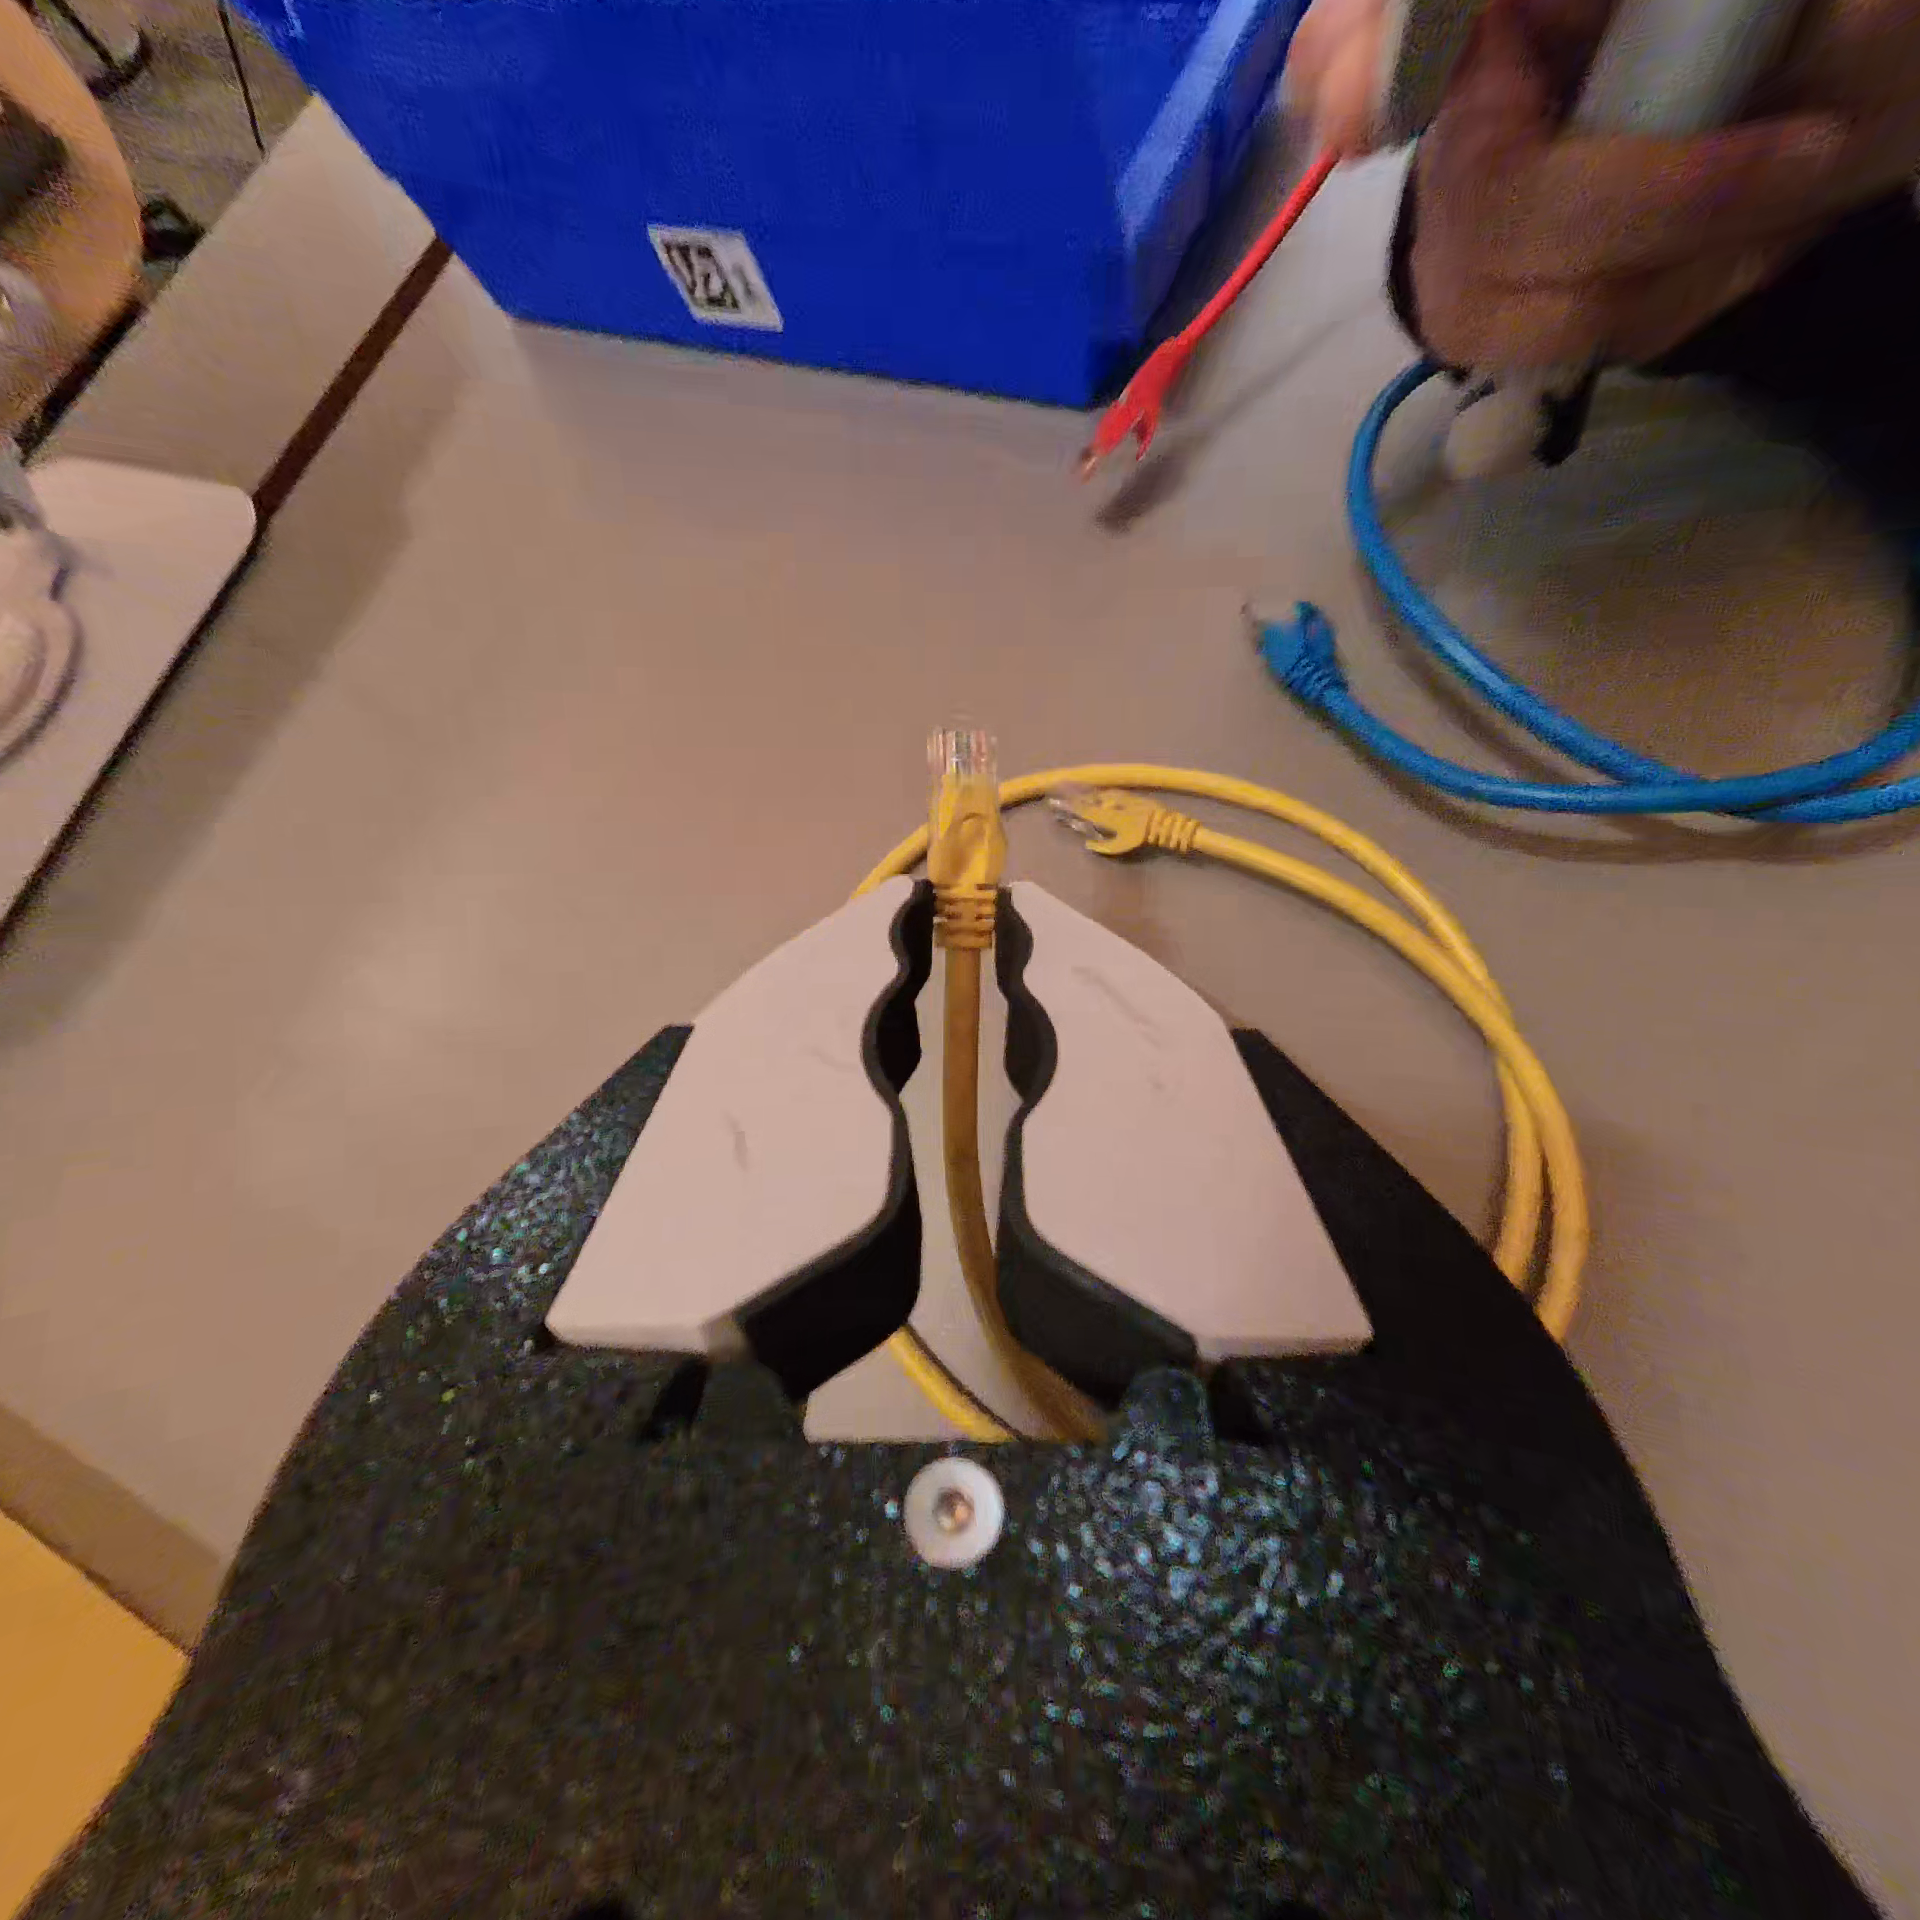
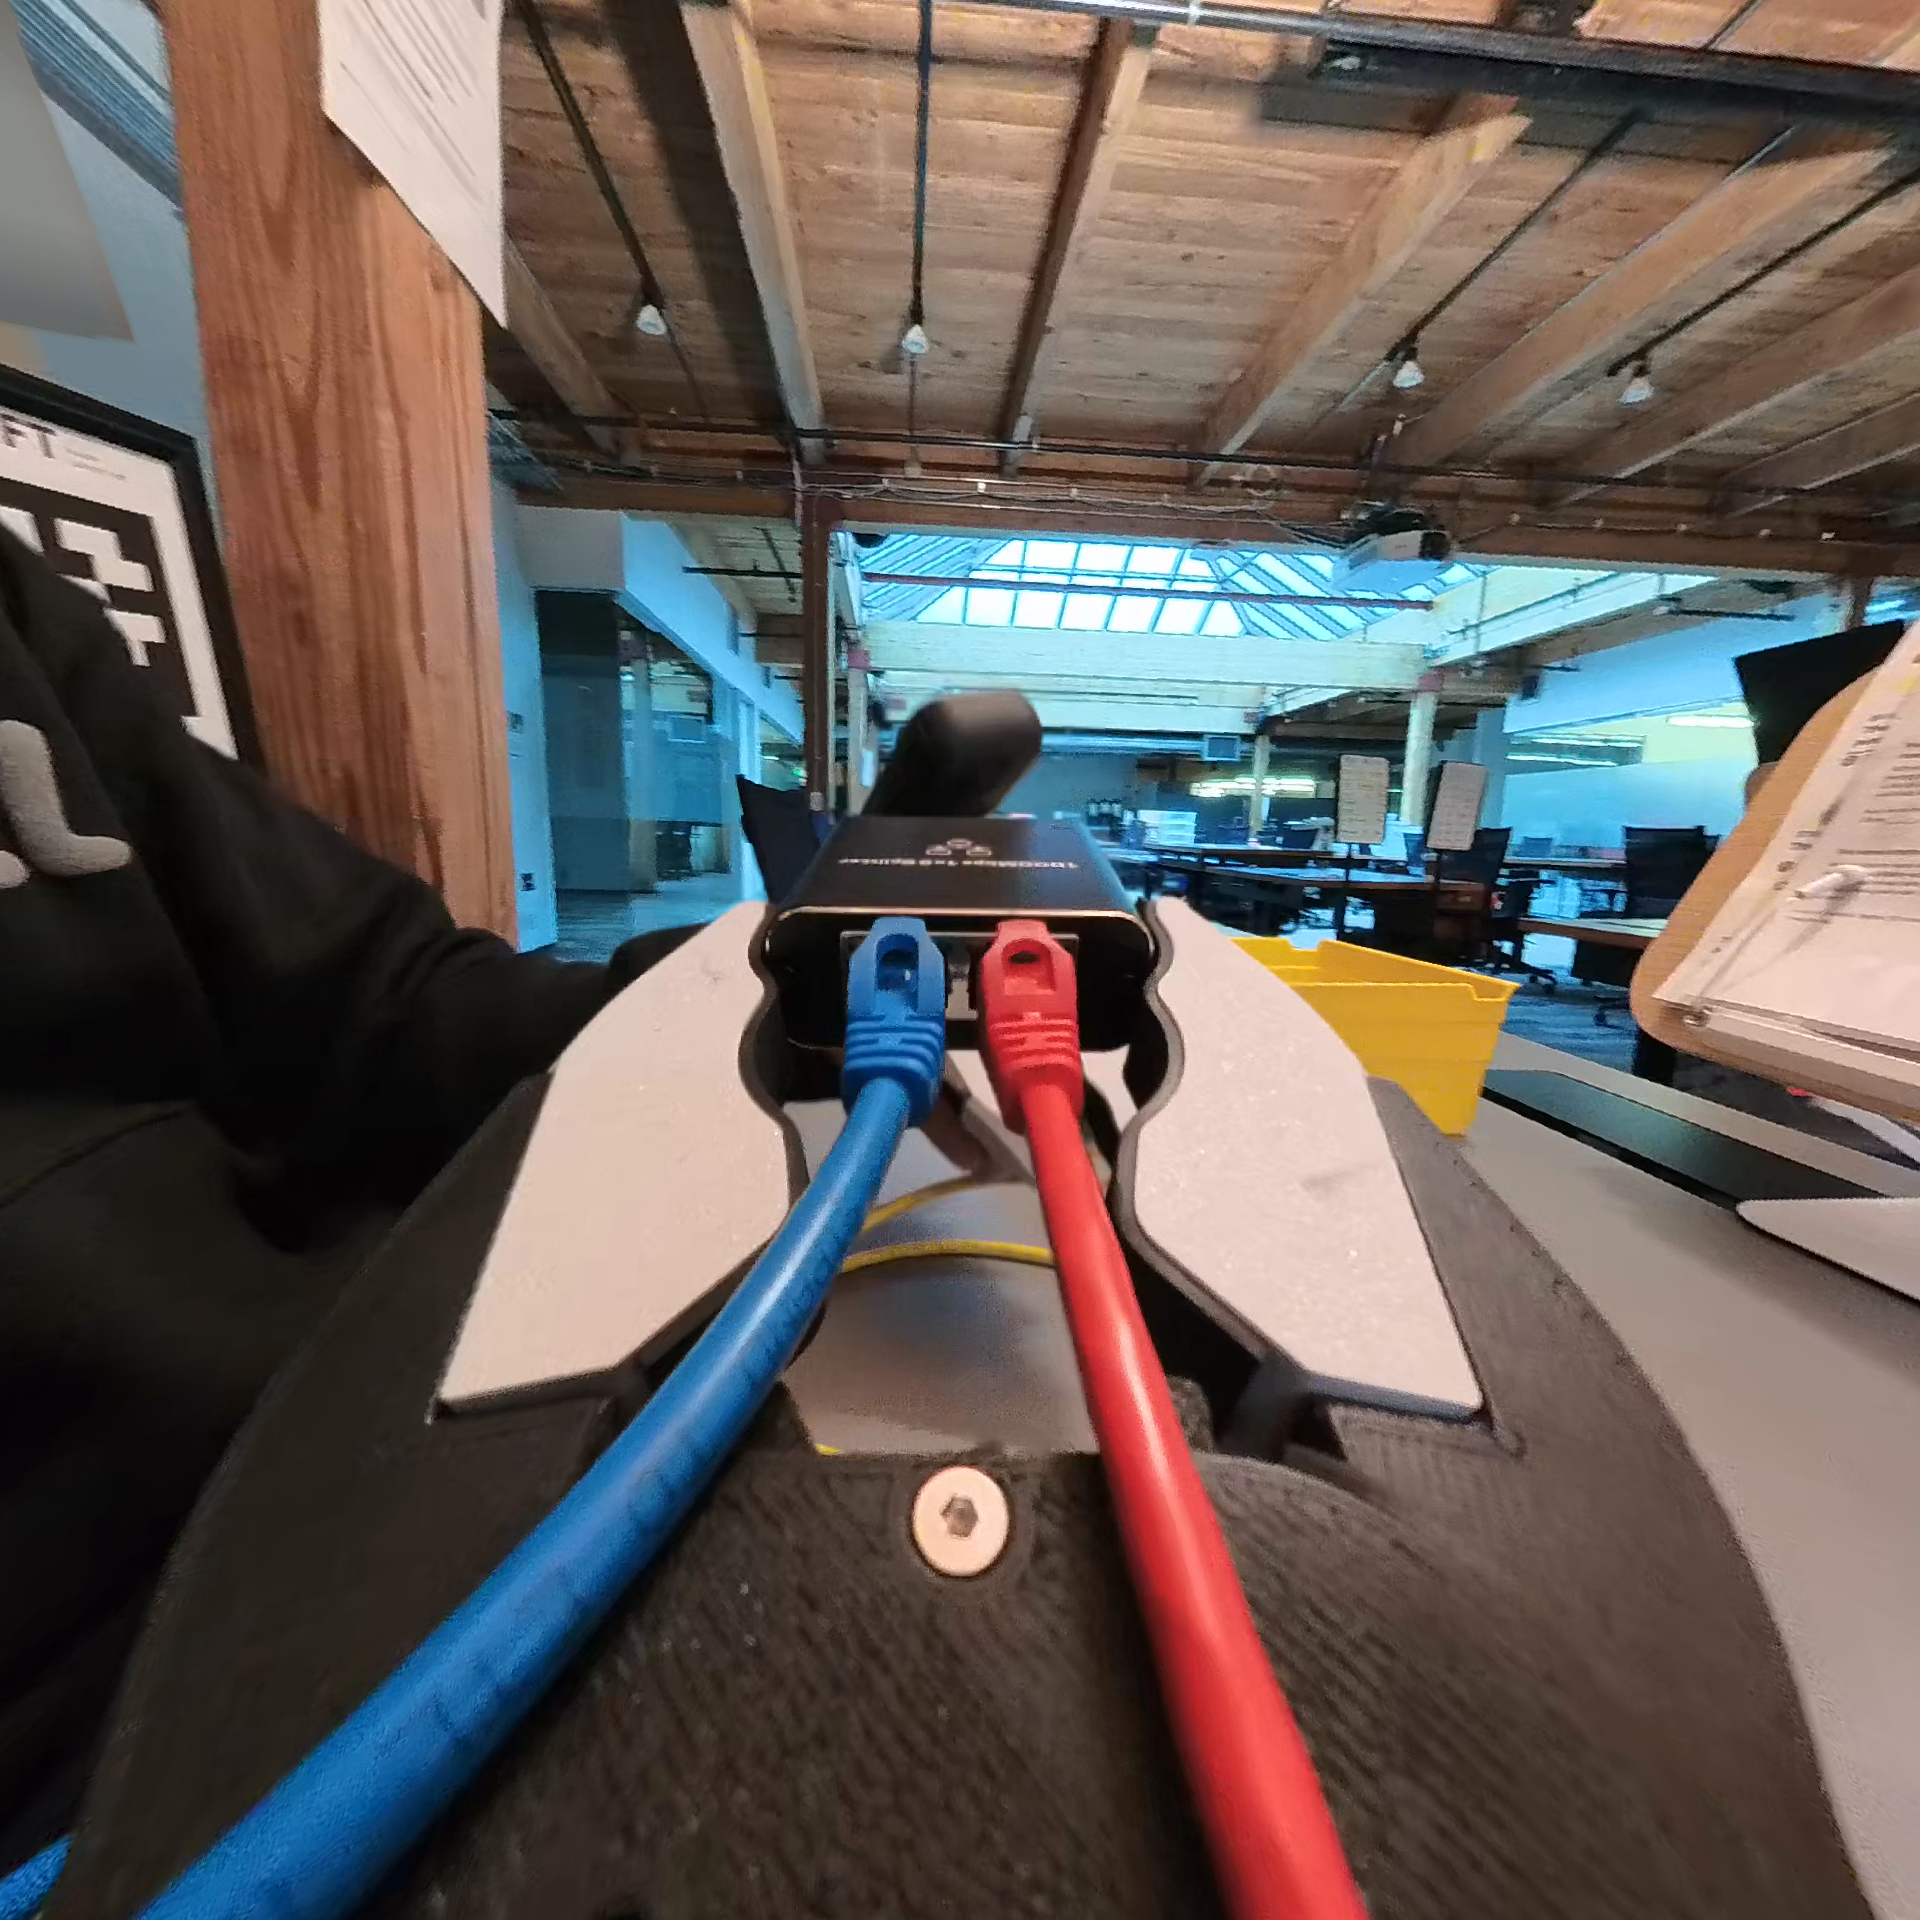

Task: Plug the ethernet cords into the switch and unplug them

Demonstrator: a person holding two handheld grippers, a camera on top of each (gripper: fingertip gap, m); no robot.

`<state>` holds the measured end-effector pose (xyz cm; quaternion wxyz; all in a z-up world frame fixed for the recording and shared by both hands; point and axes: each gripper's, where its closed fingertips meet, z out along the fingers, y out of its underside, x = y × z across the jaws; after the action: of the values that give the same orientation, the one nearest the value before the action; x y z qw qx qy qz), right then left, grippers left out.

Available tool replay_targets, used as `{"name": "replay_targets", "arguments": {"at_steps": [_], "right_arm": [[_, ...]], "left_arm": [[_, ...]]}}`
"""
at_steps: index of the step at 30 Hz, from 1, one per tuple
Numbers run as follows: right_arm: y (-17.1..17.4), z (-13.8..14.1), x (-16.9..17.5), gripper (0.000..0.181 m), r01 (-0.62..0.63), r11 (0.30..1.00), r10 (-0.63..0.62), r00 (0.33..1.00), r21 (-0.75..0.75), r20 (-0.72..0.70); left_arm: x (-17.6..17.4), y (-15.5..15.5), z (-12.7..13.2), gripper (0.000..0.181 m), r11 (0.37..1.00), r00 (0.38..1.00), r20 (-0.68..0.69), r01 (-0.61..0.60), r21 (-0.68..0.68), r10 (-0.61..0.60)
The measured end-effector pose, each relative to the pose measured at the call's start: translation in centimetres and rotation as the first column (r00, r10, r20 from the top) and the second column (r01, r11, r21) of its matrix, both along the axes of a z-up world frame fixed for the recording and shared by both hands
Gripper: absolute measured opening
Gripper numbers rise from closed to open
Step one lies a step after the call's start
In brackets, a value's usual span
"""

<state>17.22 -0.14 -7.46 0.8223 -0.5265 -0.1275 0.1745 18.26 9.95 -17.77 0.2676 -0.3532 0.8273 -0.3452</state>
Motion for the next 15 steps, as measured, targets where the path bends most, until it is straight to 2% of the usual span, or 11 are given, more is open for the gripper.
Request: {"name": "replay_targets", "arguments": {"at_steps": [3,6,11,15], "right_arm": [[0.0,0.0,-0.6,0.064,-0.035,0.999,0.035,0.999,0.006,0.008],[0.5,-0.5,-1.1,0.064,-0.035,0.999,0.035,0.999,-0.021,0.036],[1.4,-1.5,-1.9,0.064,-0.027,0.997,0.034,0.995,-0.075,0.093],[1.5,-1.6,-2.6,0.064,-0.06,0.995,0.067,0.992,-0.074,0.102]], "left_arm": [[-2.3,-1.7,3.2,0.011,0.996,0.995,-0.026,0.094,0.006,-0.094],[-4.2,-3.1,5.2,0.011,0.983,0.981,-0.079,0.179,0.044,-0.175],[-5.8,-4.3,6.1,0.011,0.955,0.944,-0.205,0.281,0.098,-0.257],[-5.9,-4.1,6.7,0.011,0.942,0.93,-0.239,0.314,0.12,-0.28]]}}
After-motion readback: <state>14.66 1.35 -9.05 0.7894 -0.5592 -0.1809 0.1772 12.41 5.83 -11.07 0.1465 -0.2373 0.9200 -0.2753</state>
